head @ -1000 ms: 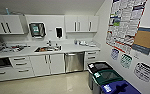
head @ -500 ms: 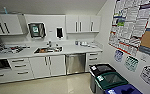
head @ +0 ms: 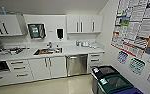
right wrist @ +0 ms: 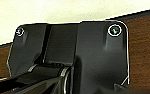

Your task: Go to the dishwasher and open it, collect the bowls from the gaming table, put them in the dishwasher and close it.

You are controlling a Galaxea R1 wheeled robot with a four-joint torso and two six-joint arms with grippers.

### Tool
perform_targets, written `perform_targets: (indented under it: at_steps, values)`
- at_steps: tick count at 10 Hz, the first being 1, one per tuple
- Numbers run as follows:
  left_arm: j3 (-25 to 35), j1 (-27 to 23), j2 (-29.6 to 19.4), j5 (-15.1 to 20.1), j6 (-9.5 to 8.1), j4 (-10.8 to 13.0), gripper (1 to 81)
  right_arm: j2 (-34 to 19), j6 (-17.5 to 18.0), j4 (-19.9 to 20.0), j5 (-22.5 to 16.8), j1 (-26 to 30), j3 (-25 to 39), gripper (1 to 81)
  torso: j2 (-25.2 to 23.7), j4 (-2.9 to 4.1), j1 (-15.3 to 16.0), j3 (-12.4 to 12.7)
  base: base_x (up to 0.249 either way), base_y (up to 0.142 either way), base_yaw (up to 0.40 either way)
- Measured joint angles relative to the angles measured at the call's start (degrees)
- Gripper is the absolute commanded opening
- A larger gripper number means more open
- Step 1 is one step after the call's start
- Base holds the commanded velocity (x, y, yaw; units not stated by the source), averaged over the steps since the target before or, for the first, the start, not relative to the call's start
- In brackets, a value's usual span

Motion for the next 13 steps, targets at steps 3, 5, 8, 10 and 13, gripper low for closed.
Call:
perform_targets:
  at_steps: [3,5,8,10,13]
  values:
    - [0.38,0.49,0.83,0.06,0.00,-0.06,81.1,-0.83,0.00,0.00,-0.17,-0.52,-0.13,81.1,-0.05,0.00,-0.12,0.02,0.148,0.075,0.000]
    - [-0.48,-0.26,-0.66,-0.16,-0.02,-0.17,81.1,0.77,0.00,0.00,0.16,0.48,0.59,81.1,0.00,0.00,-0.04,0.00,0.148,0.075,0.000]
    - [0.35,0.35,0.44,0.00,-0.02,-0.17,81.1,-0.45,0.00,0.00,-0.24,-0.41,-0.09,81.1,-0.02,0.00,-0.11,0.00,0.148,0.075,0.000]
    - [-0.12,0.51,-0.56,0.04,-0.02,-0.17,81.1,0.60,0.00,0.00,-0.13,-0.49,0.30,81.1,-0.05,0.00,-0.19,0.02,0.148,0.071,0.000]
    - [0.38,-0.15,0.46,-0.16,-0.02,-0.20,81.1,-0.65,0.00,0.00,-0.09,0.22,-0.27,81.1,-0.02,0.00,-0.11,0.00,0.148,0.044,0.000]
